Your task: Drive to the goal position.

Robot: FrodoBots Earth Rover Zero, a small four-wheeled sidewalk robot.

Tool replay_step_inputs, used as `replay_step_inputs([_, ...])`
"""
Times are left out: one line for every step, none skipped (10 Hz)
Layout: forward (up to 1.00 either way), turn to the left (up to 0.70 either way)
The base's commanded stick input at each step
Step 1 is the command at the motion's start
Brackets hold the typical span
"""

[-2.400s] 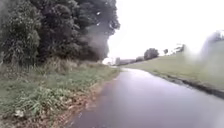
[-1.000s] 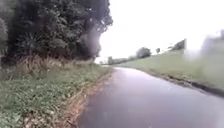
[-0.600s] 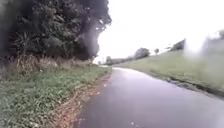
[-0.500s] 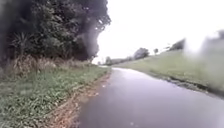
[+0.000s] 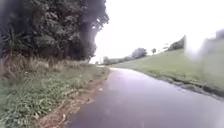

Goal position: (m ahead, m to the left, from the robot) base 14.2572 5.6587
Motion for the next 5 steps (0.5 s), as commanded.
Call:
replay_step_inputs([0.70, 0.00])
replay_step_inputs([0.70, 0.00])
replay_step_inputs([0.70, -0.01])
replay_step_inputs([0.70, -0.08])
replay_step_inputs([0.70, -0.14])
